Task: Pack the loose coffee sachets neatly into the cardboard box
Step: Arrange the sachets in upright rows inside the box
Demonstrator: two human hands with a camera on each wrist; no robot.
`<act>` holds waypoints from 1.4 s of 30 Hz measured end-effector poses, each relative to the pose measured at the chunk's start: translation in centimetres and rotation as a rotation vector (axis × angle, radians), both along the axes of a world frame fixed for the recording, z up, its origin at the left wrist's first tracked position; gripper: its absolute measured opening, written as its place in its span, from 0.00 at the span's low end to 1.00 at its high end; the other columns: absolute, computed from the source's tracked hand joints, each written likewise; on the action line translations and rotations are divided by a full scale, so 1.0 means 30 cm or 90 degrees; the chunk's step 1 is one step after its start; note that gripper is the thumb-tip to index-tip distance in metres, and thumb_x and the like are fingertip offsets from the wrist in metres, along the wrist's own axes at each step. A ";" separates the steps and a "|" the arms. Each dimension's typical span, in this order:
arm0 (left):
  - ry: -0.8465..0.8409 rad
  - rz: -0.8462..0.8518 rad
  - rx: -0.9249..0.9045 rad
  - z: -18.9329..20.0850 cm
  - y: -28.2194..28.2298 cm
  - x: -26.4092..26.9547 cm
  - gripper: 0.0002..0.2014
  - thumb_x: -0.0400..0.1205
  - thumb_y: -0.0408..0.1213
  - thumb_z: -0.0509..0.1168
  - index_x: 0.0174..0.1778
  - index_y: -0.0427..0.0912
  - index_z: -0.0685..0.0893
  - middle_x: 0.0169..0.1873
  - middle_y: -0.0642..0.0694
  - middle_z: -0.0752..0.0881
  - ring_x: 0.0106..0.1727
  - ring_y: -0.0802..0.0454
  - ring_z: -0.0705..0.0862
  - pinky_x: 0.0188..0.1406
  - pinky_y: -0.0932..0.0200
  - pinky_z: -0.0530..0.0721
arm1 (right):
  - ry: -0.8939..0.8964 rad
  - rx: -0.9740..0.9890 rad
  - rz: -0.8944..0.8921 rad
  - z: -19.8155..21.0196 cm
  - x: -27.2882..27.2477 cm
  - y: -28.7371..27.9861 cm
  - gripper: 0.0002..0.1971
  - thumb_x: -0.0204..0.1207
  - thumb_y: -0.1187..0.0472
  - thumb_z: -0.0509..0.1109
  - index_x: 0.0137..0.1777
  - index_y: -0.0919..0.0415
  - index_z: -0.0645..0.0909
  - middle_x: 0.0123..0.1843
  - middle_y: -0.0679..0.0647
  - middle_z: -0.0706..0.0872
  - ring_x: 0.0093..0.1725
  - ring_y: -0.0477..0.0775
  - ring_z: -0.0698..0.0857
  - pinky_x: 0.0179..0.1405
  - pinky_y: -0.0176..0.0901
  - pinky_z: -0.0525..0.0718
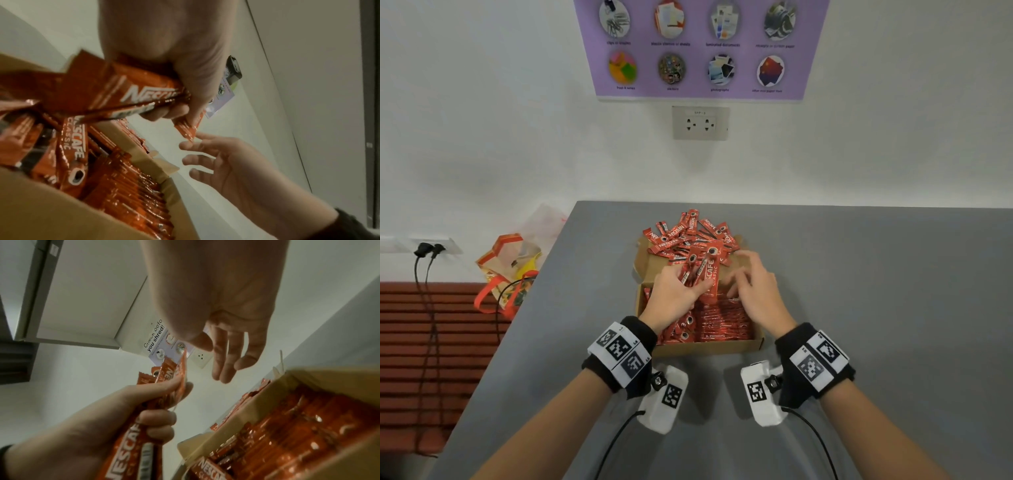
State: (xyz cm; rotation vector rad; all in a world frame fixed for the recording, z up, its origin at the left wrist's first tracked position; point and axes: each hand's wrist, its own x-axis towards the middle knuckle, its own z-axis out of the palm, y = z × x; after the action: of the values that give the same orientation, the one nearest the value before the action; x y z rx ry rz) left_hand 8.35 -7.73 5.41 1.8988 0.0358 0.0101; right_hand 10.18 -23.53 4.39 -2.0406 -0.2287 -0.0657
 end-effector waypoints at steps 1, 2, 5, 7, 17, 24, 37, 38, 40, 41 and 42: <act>-0.011 0.016 -0.007 -0.003 -0.005 0.001 0.06 0.76 0.38 0.72 0.38 0.42 0.81 0.27 0.54 0.83 0.19 0.66 0.79 0.21 0.73 0.74 | -0.007 -0.020 0.018 -0.004 -0.007 0.006 0.12 0.84 0.66 0.55 0.63 0.61 0.76 0.41 0.55 0.86 0.33 0.44 0.84 0.34 0.23 0.77; -0.018 0.020 -0.011 -0.006 -0.011 0.003 0.07 0.76 0.38 0.72 0.38 0.43 0.81 0.27 0.53 0.82 0.18 0.66 0.78 0.20 0.72 0.74 | -0.021 -0.035 0.042 -0.006 -0.015 0.013 0.11 0.85 0.63 0.56 0.57 0.61 0.80 0.40 0.53 0.86 0.34 0.44 0.84 0.36 0.25 0.78; -0.029 0.022 -0.007 -0.006 -0.028 0.001 0.05 0.76 0.38 0.72 0.41 0.41 0.84 0.31 0.46 0.87 0.24 0.60 0.82 0.23 0.64 0.80 | -0.050 -0.037 0.066 -0.017 -0.026 0.029 0.09 0.82 0.57 0.62 0.50 0.60 0.82 0.45 0.51 0.87 0.44 0.45 0.85 0.47 0.36 0.82; -0.029 0.018 -0.006 -0.005 -0.029 -0.001 0.05 0.76 0.38 0.72 0.43 0.41 0.85 0.36 0.43 0.89 0.30 0.52 0.85 0.29 0.59 0.84 | -0.071 -0.028 0.021 -0.018 -0.016 0.028 0.07 0.79 0.58 0.67 0.51 0.60 0.83 0.47 0.49 0.87 0.44 0.40 0.84 0.47 0.37 0.82; -0.043 -0.043 0.266 0.016 0.026 0.052 0.08 0.76 0.39 0.73 0.47 0.41 0.85 0.39 0.51 0.86 0.39 0.55 0.84 0.42 0.62 0.82 | -0.081 -0.156 0.046 0.028 0.048 -0.057 0.06 0.72 0.61 0.75 0.48 0.55 0.86 0.46 0.48 0.87 0.43 0.43 0.82 0.44 0.30 0.78; -0.029 -0.067 0.377 -0.021 0.022 0.080 0.08 0.76 0.39 0.72 0.48 0.40 0.85 0.44 0.48 0.88 0.43 0.51 0.86 0.47 0.50 0.86 | -0.009 -0.279 0.075 0.003 0.075 -0.079 0.05 0.73 0.61 0.74 0.46 0.59 0.89 0.40 0.46 0.85 0.37 0.36 0.76 0.43 0.32 0.73; 0.012 -0.272 0.551 -0.107 -0.044 0.040 0.22 0.77 0.29 0.62 0.68 0.40 0.74 0.65 0.44 0.80 0.62 0.43 0.81 0.61 0.46 0.80 | 0.028 -0.240 0.055 -0.036 0.134 -0.088 0.06 0.74 0.65 0.73 0.48 0.65 0.89 0.47 0.54 0.87 0.45 0.45 0.79 0.49 0.35 0.76; 0.011 -0.277 0.560 -0.109 -0.045 0.039 0.22 0.77 0.29 0.62 0.69 0.40 0.74 0.65 0.43 0.79 0.63 0.42 0.81 0.61 0.45 0.80 | 0.030 -0.248 0.064 -0.041 0.140 -0.088 0.06 0.74 0.65 0.73 0.48 0.64 0.89 0.47 0.56 0.88 0.45 0.45 0.80 0.51 0.37 0.79; 0.004 -0.269 0.575 -0.116 -0.046 0.038 0.22 0.78 0.29 0.61 0.70 0.38 0.72 0.67 0.43 0.77 0.64 0.41 0.80 0.62 0.45 0.79 | 0.028 -0.266 0.071 -0.046 0.149 -0.088 0.06 0.73 0.64 0.74 0.48 0.64 0.89 0.48 0.56 0.89 0.44 0.45 0.80 0.53 0.39 0.81; -0.002 -0.261 0.581 -0.120 -0.047 0.038 0.23 0.78 0.29 0.61 0.72 0.38 0.71 0.69 0.43 0.75 0.65 0.41 0.80 0.63 0.45 0.79 | 0.026 -0.274 0.070 -0.047 0.152 -0.088 0.06 0.73 0.64 0.74 0.48 0.64 0.89 0.47 0.56 0.89 0.44 0.45 0.80 0.53 0.39 0.81; -0.005 -0.254 0.588 -0.124 -0.048 0.036 0.24 0.79 0.30 0.61 0.73 0.38 0.69 0.70 0.43 0.74 0.65 0.41 0.79 0.63 0.45 0.79 | 0.024 -0.282 0.067 -0.048 0.155 -0.088 0.06 0.73 0.64 0.74 0.47 0.64 0.89 0.47 0.56 0.88 0.43 0.45 0.80 0.52 0.39 0.81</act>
State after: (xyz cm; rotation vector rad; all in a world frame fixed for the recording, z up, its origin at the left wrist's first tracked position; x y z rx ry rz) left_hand 9.42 -9.18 1.68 2.7936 -0.4207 -0.2807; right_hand 14.84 -26.18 2.97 -2.4619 -0.3503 0.0974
